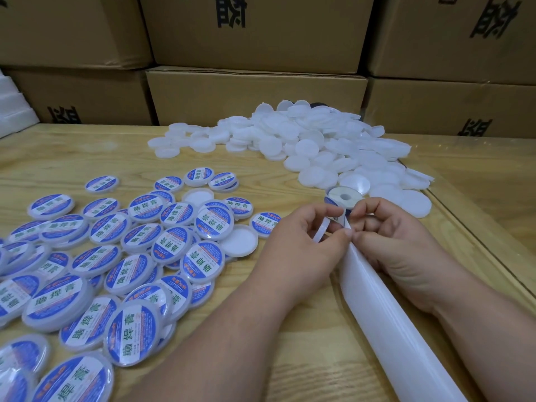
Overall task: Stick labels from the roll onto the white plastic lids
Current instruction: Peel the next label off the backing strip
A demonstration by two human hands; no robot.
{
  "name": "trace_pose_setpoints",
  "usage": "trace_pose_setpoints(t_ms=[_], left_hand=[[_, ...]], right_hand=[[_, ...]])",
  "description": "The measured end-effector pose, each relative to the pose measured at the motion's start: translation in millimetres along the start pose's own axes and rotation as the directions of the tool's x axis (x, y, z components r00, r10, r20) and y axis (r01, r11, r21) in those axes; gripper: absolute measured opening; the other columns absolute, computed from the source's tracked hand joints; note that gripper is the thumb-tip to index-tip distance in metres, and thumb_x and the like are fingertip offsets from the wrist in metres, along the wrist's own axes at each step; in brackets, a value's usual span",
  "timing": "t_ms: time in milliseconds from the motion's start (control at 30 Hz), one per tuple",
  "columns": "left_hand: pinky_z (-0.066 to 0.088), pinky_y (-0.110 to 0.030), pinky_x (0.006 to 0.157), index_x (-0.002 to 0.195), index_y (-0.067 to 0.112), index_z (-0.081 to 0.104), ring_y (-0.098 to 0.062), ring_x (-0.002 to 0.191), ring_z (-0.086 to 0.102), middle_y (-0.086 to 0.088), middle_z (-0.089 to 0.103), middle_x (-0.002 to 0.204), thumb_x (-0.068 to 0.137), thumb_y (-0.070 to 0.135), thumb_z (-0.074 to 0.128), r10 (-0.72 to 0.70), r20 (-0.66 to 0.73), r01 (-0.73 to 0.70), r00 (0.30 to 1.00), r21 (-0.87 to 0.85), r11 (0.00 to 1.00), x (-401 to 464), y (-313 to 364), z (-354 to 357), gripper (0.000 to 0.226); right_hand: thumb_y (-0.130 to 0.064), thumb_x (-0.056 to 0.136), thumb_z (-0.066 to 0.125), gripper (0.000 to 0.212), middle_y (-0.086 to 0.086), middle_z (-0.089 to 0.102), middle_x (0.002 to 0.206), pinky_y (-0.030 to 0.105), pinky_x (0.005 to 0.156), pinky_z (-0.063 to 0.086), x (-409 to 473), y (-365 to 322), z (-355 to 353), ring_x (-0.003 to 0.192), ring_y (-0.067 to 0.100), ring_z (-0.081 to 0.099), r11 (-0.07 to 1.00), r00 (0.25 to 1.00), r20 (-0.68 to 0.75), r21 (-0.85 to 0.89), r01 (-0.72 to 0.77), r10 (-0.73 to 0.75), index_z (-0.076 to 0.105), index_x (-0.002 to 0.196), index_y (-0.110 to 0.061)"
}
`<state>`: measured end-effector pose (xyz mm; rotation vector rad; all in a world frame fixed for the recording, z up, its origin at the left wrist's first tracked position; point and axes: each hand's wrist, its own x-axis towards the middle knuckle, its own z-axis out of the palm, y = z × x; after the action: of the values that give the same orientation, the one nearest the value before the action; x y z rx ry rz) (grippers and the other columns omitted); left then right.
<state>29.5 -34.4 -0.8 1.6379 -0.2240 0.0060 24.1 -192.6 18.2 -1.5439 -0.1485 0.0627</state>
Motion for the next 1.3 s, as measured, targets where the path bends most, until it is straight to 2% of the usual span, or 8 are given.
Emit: trace_pose_setpoints(t_ms=[167, 267, 433, 533, 700, 933, 1100, 1300], left_hand=[[0.055, -0.018, 0.074, 0.104, 0.037, 0.069, -0.002, 0.083, 0.069, 0.02, 0.073, 0.092, 0.091, 0.023, 0.067, -0.012, -0.045, 0.014, 0.999, 0.043, 0.999, 0.3, -0.8, 0.5, 0.02], [0.056, -0.02, 0.071, 0.103, 0.038, 0.069, -0.004, 0.079, 0.069, 0.019, 0.073, 0.092, 0.091, 0.023, 0.065, -0.023, -0.058, 0.025, 0.998, 0.041, 0.999, 0.3, 0.1, 0.7, 0.02], [0.058, -0.034, 0.09, 0.104, 0.038, 0.069, -0.003, 0.092, 0.07, 0.022, 0.073, 0.096, 0.086, 0.031, 0.074, -0.007, -0.021, 0.008, 1.0, 0.015, 1.0, -1.4, 2.9, 0.9, 0.02], [0.055, -0.027, 0.095, 0.107, 0.038, 0.068, 0.006, 0.102, 0.066, 0.029, 0.07, 0.103, 0.087, 0.031, 0.076, -0.002, 0.003, 0.002, 1.0, 0.037, 0.999, -2.2, 2.8, 2.4, 0.022], [0.053, -0.023, 0.094, 0.108, 0.038, 0.068, 0.008, 0.102, 0.064, 0.022, 0.072, 0.105, 0.089, 0.028, 0.074, -0.002, -0.008, 0.002, 1.0, 0.069, 0.998, -2.4, 2.9, 3.3, 0.022], [0.051, -0.019, 0.083, 0.105, 0.036, 0.07, 0.005, 0.092, 0.067, 0.02, 0.073, 0.097, 0.092, 0.023, 0.067, -0.031, -0.047, 0.034, 0.998, 0.069, 0.997, -0.4, 2.2, 2.7, 0.019], [0.053, -0.032, 0.097, 0.108, 0.037, 0.069, 0.0, 0.103, 0.067, 0.023, 0.072, 0.105, 0.093, 0.027, 0.066, -0.033, -0.059, 0.037, 0.998, 0.064, 0.997, -2.2, 3.4, 4.4, 0.018], [0.056, -0.033, 0.091, 0.108, 0.039, 0.067, -0.008, 0.091, 0.071, 0.025, 0.072, 0.102, 0.096, 0.03, 0.061, -0.06, -0.086, 0.062, 0.994, 0.016, 0.998, -1.5, 5.9, 1.7, 0.016]], right_hand=[[0.001, 0.075, 0.061, 0.024, 0.0, 0.055, 0.068, 0.02, 0.043, 0.039, -1.7, -0.4, 1.4, 0.049, 0.009, 0.046, 0.999, 0.999, 0.036, -0.015, 0.031, -0.031, 0.058, 0.092, -0.015], [-0.003, 0.071, 0.057, 0.023, -0.001, 0.053, 0.067, 0.019, 0.043, 0.039, -1.8, -0.2, 1.8, 0.047, 0.007, 0.044, 0.999, 0.999, 0.028, -0.021, 0.045, -0.045, 0.062, 0.084, -0.021], [-0.006, 0.073, 0.057, 0.024, -0.006, 0.057, 0.062, 0.017, 0.044, 0.04, -0.9, 0.0, 1.3, 0.046, 0.005, 0.047, 0.998, 0.999, 0.007, -0.027, 0.05, -0.049, 0.065, 0.076, -0.027], [-0.006, 0.072, 0.058, 0.022, -0.004, 0.059, 0.06, 0.018, 0.044, 0.043, 0.0, 0.9, 2.7, 0.045, 0.005, 0.051, 0.999, 0.999, -0.005, 0.014, 0.042, -0.042, 0.065, 0.074, -0.027], [0.004, 0.087, 0.061, 0.028, 0.013, 0.05, 0.069, 0.025, 0.049, 0.041, 1.3, 3.4, 1.8, 0.05, 0.013, 0.045, 0.998, 0.998, -0.035, -0.032, 0.046, -0.047, 0.062, 0.081, -0.023], [0.014, 0.092, 0.051, 0.035, 0.009, 0.047, 0.063, 0.03, 0.053, 0.035, -1.4, 3.8, 3.2, 0.057, 0.02, 0.036, 0.997, 0.998, 0.001, -0.028, 0.066, -0.066, 0.06, 0.085, -0.019], [0.014, 0.088, 0.05, 0.037, 0.0, 0.05, 0.059, 0.023, 0.047, 0.04, -1.1, 1.5, 3.2, 0.046, 0.01, 0.043, 0.996, 0.998, -0.008, 0.063, 0.059, -0.059, 0.058, 0.08, -0.021], [0.021, 0.093, 0.033, 0.051, -0.007, 0.052, 0.059, 0.013, 0.043, 0.041, 1.9, -4.7, 0.8, 0.041, 0.005, 0.047, 0.957, 0.995, -0.04, 0.273, 0.101, -0.093, 0.056, 0.074, -0.021]])
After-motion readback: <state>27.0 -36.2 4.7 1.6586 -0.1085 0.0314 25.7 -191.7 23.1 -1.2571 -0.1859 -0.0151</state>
